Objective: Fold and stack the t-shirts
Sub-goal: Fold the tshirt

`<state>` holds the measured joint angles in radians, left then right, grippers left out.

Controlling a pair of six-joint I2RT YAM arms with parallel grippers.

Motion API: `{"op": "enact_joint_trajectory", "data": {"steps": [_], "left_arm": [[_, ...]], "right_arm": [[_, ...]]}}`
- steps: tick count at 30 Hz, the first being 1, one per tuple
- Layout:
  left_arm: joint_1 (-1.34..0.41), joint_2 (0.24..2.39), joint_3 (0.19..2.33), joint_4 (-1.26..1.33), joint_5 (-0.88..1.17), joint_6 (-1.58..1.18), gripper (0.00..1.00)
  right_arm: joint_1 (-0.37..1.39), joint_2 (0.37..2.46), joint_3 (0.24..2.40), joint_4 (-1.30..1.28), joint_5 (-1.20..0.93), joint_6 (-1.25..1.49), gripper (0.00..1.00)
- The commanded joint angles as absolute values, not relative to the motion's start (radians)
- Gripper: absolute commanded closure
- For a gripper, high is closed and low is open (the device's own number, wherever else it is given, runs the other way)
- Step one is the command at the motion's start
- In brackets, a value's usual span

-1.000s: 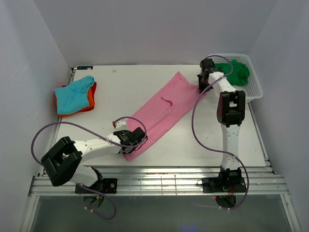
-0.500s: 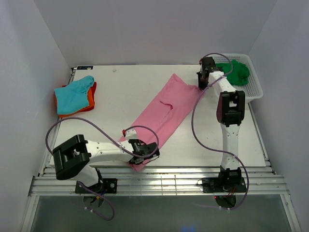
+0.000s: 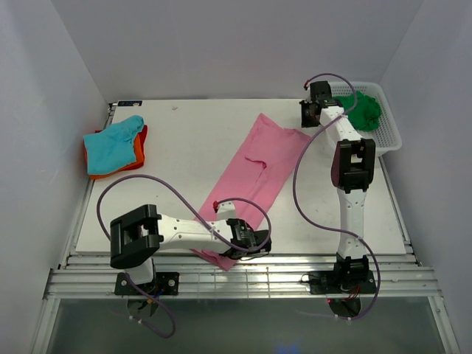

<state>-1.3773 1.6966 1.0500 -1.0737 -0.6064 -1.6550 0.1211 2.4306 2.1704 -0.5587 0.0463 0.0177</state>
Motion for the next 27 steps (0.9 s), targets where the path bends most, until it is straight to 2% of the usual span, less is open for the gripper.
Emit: {"op": "enact_joint_trajectory", "data": {"steps": [1, 6, 11, 12, 14, 15, 16, 17, 18, 19, 20, 23, 25, 27], "left_arm": [[-1.384, 1.69, 1.19, -1.091, -0.748, -1.585, 0.76], [-1.382, 1.733, 1.46, -1.101, -0.917, -1.425, 0.73], [-1.309, 1.753, 1.54, -0.985, -1.081, -1.255, 0.71], [-1.28, 1.749, 1.526, -0.915, -1.078, -1.118, 0.74], [-1.18, 1.703, 1.415, -0.575, -0.972, -0.892, 0.79], [-1.143, 1.683, 1.358, -0.434, -0.913, -0.676, 0.8], [-1.07, 1.662, 1.25, -0.2, -0.846, -0.59, 0.83], [-1.039, 1.635, 1.209, -0.12, -0.781, -0.527, 0.84], [-1.007, 1.632, 1.181, -0.05, -0.691, -0.441, 0.85], [-0.962, 1.632, 1.166, -0.01, -0.663, -0.407, 0.94], [-0.944, 1.641, 1.166, 0.077, -0.643, -0.37, 0.99], [-0.868, 1.706, 1.215, 0.159, -0.485, -0.259, 1.0], [-0.823, 1.767, 1.256, 0.172, -0.328, -0.23, 1.0], [-0.804, 1.805, 1.322, 0.179, -0.272, -0.222, 1.0]], "right_arm": [[0.112, 2.364, 2.142, -0.441, -0.035, 0.009, 0.77], [0.112, 2.186, 2.053, -0.357, -0.038, 0.005, 0.75], [0.112, 2.034, 1.98, -0.38, -0.048, 0.005, 0.75], [0.113, 2.01, 1.927, -0.39, -0.052, 0.012, 0.75], [0.114, 1.927, 1.849, -0.384, -0.077, 0.031, 0.75], [0.115, 1.893, 1.748, -0.353, -0.083, 0.052, 0.76], [0.117, 1.826, 1.693, -0.335, -0.087, 0.063, 0.78], [0.12, 1.795, 1.642, -0.318, -0.103, 0.069, 0.78], [0.124, 1.761, 1.549, -0.29, -0.106, 0.075, 0.78], [0.127, 1.731, 1.507, -0.281, -0.103, 0.081, 0.8], [0.136, 1.665, 1.465, -0.269, -0.091, 0.086, 0.81], [0.166, 1.538, 1.327, -0.239, -0.074, 0.091, 0.89], [0.184, 1.481, 1.257, -0.242, -0.06, 0.095, 0.9], [0.215, 1.401, 1.218, -0.245, -0.035, 0.097, 0.9]]}}
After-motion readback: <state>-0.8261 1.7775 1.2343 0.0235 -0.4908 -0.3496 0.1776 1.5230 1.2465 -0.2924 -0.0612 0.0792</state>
